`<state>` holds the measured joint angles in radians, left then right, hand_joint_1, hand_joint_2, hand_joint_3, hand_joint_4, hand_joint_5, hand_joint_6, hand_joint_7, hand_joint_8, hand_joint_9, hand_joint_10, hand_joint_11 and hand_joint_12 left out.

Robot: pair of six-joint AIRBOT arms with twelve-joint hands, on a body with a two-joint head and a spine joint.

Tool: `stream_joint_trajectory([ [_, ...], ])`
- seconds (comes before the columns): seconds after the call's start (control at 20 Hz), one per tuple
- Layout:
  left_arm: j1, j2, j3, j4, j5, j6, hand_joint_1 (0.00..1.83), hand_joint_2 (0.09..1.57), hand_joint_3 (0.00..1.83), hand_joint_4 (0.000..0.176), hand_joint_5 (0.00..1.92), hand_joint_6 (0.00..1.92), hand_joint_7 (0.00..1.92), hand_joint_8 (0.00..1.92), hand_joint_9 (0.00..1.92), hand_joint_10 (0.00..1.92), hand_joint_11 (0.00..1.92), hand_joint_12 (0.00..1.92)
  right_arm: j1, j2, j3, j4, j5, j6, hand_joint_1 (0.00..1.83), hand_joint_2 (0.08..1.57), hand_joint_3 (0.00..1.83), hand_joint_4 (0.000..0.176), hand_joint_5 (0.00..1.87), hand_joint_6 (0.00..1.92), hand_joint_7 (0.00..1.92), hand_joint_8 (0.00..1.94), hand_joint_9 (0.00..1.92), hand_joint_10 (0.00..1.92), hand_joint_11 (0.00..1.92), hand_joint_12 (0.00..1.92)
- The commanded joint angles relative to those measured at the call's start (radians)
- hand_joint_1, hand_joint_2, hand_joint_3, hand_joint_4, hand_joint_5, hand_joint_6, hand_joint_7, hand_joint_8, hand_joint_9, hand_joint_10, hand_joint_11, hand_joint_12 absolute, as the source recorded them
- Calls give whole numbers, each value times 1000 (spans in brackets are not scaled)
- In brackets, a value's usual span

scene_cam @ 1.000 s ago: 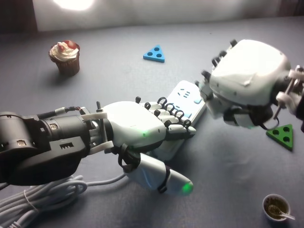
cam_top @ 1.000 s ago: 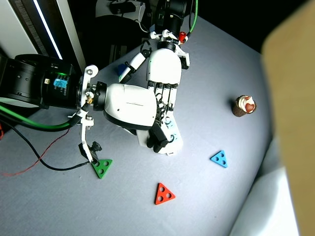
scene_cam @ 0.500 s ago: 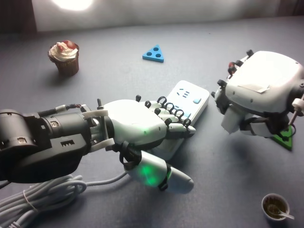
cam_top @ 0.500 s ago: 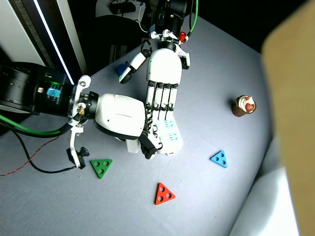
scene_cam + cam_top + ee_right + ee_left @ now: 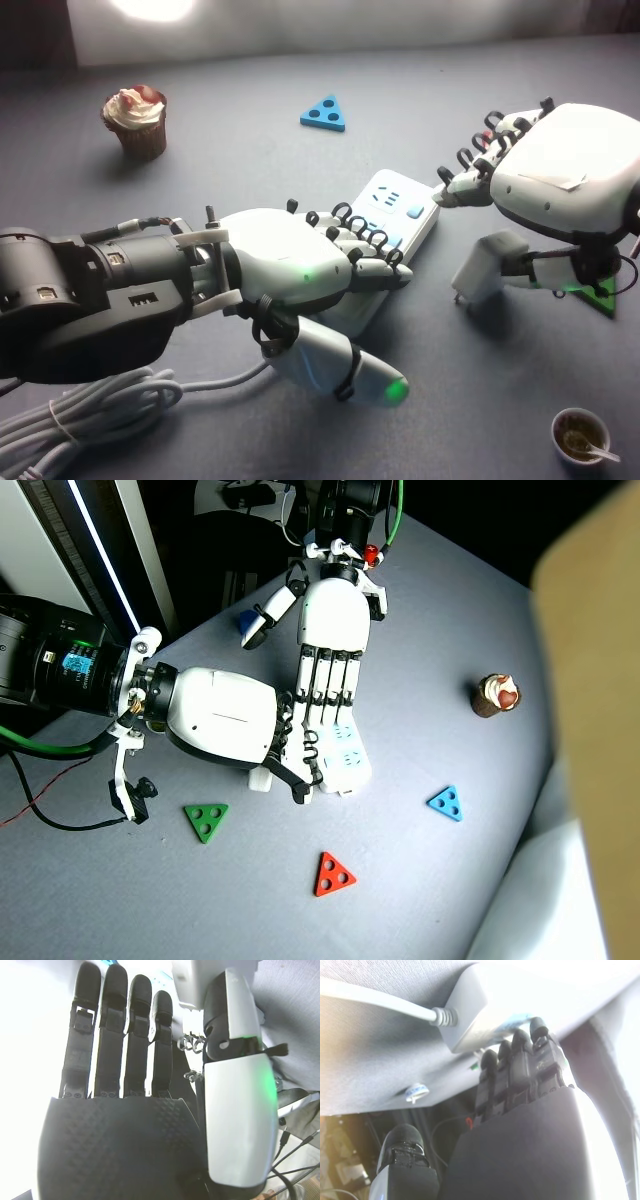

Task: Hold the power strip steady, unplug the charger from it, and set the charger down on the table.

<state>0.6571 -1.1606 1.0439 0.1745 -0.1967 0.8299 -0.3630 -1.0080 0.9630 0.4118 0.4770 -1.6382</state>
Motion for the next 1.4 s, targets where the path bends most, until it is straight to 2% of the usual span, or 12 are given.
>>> stream_joint_trajectory([
  [0.0, -6, -2, 0, -4, -52, -2, 0, 1036, 0, 0, 163, 4, 174, 3, 150, 2, 62, 146, 17, 20, -3, -13, 117, 14, 932, 946, 0, 0, 506, 0, 553, 0, 532, 0, 328, 504],
  [0.2, -6, -2, 0, -4, -52, -2, 0, 1040, 2, 0, 163, 4, 165, 4, 146, 6, 62, 143, 43, 81, -66, -13, 88, 69, 866, 884, 0, 0, 417, 0, 465, 0, 435, 0, 259, 488],
  [0.35, -6, -2, -2, -4, -50, -1, 0, 1040, 1, 0, 172, 7, 181, 9, 161, 11, 79, 149, 45, 177, -132, -24, 69, 138, 859, 875, 0, 0, 398, 3, 415, 2, 407, 2, 226, 472],
  [0.45, -6, -2, -3, -4, -49, -1, 0, 1036, 0, 0, 163, 2, 156, 4, 135, 3, 58, 138, 50, 245, -175, -101, 59, 281, 867, 861, 0, 0, 447, 6, 462, 6, 448, 6, 258, 482],
  [0.55, -8, -1, -4, -4, -49, -2, 0, 1031, 0, 0, 172, 5, 173, 10, 153, 9, 73, 143, 77, 313, -203, -251, 32, 515, 855, 877, 5, 0, 415, 0, 446, 0, 432, 0, 246, 477],
  [0.8, -22, 11, -15, -8, -42, -2, 0, 1018, 0, 0, 160, 4, 166, 6, 147, 7, 68, 140, 155, 462, -272, -557, -80, 784, 865, 885, 4, 0, 400, 1, 439, 3, 419, 0, 235, 478],
  [0.9, -39, 25, -24, -10, -38, -4, 0, 1022, 0, 0, 165, 5, 181, 10, 163, 12, 73, 141, 161, 508, -282, -627, -94, 891, 867, 891, 5, 0, 390, 0, 451, 7, 430, 5, 242, 483],
  [1.1, -114, 65, -46, -10, 16, 8, 0, 1017, 0, 0, 176, 7, 189, 10, 168, 10, 78, 143, 162, 568, -286, -755, -143, 1086, 868, 895, 4, 0, 392, 4, 452, 5, 435, 5, 252, 488],
  [1.25, -189, 107, -84, -10, 69, 11, 0, 1025, 1, 0, 157, 3, 175, 1, 157, 2, 55, 132, 166, 580, -248, -972, -109, 1424, 843, 906, 7, 0, 403, 6, 452, 3, 436, 3, 244, 484],
  [1.35, -216, 121, -102, -10, 86, 10, 0, 1025, 1, 0, 166, 5, 173, 0, 147, 0, 52, 131, 166, 593, -216, -1042, -45, 1553, 832, 911, 7, 0, 399, 5, 445, 3, 435, 3, 247, 486],
])
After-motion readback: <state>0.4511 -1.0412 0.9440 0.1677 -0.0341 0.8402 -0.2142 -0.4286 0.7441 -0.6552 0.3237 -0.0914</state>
